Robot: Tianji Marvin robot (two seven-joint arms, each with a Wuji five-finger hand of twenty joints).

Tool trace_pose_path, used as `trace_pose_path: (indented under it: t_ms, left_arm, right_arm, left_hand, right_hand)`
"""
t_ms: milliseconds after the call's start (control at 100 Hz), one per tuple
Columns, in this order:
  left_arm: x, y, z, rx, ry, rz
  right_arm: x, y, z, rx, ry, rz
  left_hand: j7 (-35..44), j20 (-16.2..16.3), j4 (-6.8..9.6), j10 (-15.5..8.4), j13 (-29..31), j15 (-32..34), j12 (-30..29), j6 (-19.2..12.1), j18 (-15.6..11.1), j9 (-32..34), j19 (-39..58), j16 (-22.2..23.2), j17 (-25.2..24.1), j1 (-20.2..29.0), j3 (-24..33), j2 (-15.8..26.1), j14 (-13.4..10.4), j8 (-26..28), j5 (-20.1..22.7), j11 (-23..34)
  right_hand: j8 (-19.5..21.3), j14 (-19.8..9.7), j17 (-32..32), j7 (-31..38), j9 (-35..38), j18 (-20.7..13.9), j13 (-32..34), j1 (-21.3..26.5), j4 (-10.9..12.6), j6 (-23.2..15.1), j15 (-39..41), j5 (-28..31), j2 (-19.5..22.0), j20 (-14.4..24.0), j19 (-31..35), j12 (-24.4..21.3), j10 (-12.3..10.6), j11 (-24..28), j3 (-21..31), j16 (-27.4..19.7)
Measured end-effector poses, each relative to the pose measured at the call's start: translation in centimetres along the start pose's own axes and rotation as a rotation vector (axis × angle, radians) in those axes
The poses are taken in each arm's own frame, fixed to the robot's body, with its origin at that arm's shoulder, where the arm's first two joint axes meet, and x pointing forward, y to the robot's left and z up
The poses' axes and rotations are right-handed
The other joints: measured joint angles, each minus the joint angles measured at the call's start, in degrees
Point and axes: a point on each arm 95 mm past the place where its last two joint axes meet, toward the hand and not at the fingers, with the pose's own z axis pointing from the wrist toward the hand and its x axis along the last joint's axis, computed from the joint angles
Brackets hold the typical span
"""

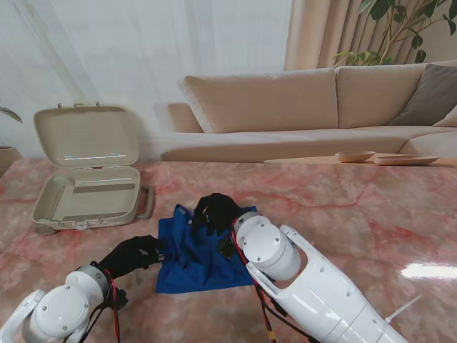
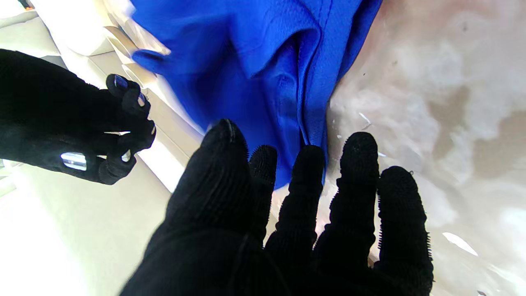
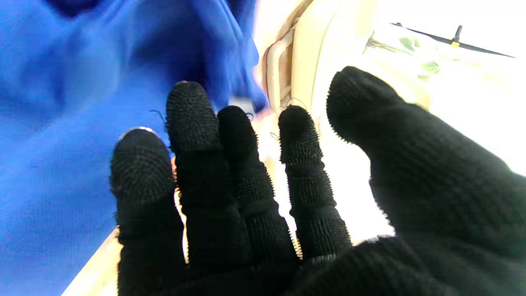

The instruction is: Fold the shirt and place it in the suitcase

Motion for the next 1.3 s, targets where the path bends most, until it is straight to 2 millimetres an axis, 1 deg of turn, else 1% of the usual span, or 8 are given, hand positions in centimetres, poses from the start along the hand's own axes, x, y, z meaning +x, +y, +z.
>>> trace_pose_path:
  t_ms: [270,480,750,810,880,950,1120,1300]
  left_arm:
    - [0.0,-0.2,-0.4,0.005,-0.002,0.007]
    - [0.3,-1.3,-1.3,0.013,0.002,0.057]
    - [1.9,-2.5,-1.8,0.024,0.055,0.115]
    - [2.4,-2.7,-1.7,0.025,0.069,0.123]
    - [3.2,-2.9,-1.3,0.017,0.096,0.136]
    - [4.2,-2.9,-0.5,-0.007,0.131,0.149]
    - [6.3,-2.7,2.3,-0.050,0.205,0.088]
    - [7.0,-1.8,4.8,-0.101,0.244,0.060]
  right_arm:
    - [0.4,0.0,-0.6,0.001,0.022,0.015]
    - [0.4,1.3,-2.9,-0.037,0.073,-0.014]
    - [-2.1,3.5,-5.9,-0.097,0.071,-0.066]
    - [-2.8,3.7,-6.3,-0.107,0.065,-0.077]
    - [-3.4,3.8,-6.5,-0.107,0.062,-0.079]
    - [-3.9,3.7,-6.6,-0.092,0.067,-0.084]
    - [-5.1,3.4,-6.5,-0.049,0.063,-0.084]
    - [-6.4,3.0,-6.4,0.004,0.053,-0.081]
  left_hand:
    - [-0.03,-0.01,0.00,0.00,0.00,0.00,0.00,0.01,0.00,0.00,0.00,-0.01,0.00,0.00,0.00,0.00,0.25,0.00,0.00,-0.02]
    - [-0.03,-0.01,0.00,0.00,0.00,0.00,0.00,0.01,0.03,0.01,0.00,-0.03,0.00,0.00,0.00,0.00,0.25,0.00,0.01,-0.02]
    - [-0.03,-0.02,0.00,0.00,0.00,0.00,-0.01,0.01,0.05,0.02,0.00,-0.09,0.00,0.00,0.00,0.00,0.26,0.00,0.12,-0.02]
    - [-0.03,-0.02,0.00,0.00,0.00,0.00,0.00,0.01,0.06,0.02,0.00,-0.10,0.00,0.00,0.00,0.00,0.26,0.00,0.13,-0.03]
    - [-0.04,-0.02,0.00,0.00,0.00,0.00,-0.01,0.02,0.41,0.03,0.00,-0.10,0.00,0.00,0.00,0.00,0.26,0.00,0.13,-0.03]
    - [-0.04,-0.02,0.00,0.00,0.00,0.00,-0.01,0.02,0.45,0.05,-0.01,-0.12,0.00,0.00,0.00,0.00,0.26,0.00,0.15,-0.03]
    - [-0.04,-0.02,0.00,0.00,0.00,0.00,-0.01,0.02,0.46,0.06,-0.01,-0.13,0.00,0.00,0.00,0.00,0.26,0.00,0.15,-0.03]
    - [-0.04,-0.02,0.00,0.00,0.00,0.00,-0.01,0.02,0.46,0.06,-0.01,-0.15,0.00,0.00,0.00,0.00,0.26,0.00,0.15,-0.03]
  right_hand:
    - [-0.01,0.10,-2.10,-1.88,-0.03,0.59,-0.76,-0.05,-0.01,-0.03,-4.78,0.00,0.51,0.00,-1.79,-1.31,-0.38,-1.64,0.00,-1.65]
    - [-0.01,0.37,-4.08,-2.71,-0.62,0.60,-3.13,-0.68,-0.03,-0.03,-6.35,0.00,1.47,0.00,-3.11,-1.36,-0.50,-1.90,0.02,-1.79]
    - [-0.24,0.46,-5.63,-4.95,-1.63,0.60,-4.00,-0.68,-0.06,-0.03,-7.90,0.07,2.86,0.00,-4.62,-2.04,-0.54,-3.30,-0.98,-2.21]
    - [0.96,0.27,-6.18,-10.96,-2.70,0.60,-5.21,-1.79,-0.07,0.22,-10.26,0.11,4.39,-0.12,-6.09,-3.15,-0.54,-4.88,-1.43,-3.71]
    - [3.88,0.07,-6.85,-19.26,-3.96,0.51,-6.88,-4.10,-0.07,0.99,-13.71,0.10,7.08,-0.72,-7.47,-4.88,-0.54,-6.57,-1.83,-5.09]
    - [5.86,-0.58,-8.44,-24.04,-5.30,-0.18,-8.71,-4.65,-0.07,1.05,-16.40,0.03,8.73,-0.85,-8.99,-6.20,-0.55,-8.49,-2.07,-6.56]
    - [7.50,-1.18,-12.29,-26.24,-7.23,-1.30,-13.79,-6.58,-0.07,1.07,-21.25,0.01,10.12,-1.47,-11.91,-7.14,-0.81,-10.52,-3.00,-9.52]
    - [8.13,-2.89,-14.71,-26.26,-8.09,-2.15,-15.10,-7.29,-0.07,1.03,-22.66,-0.04,10.60,-1.49,-13.47,-7.68,-1.27,-10.62,-2.90,-10.87]
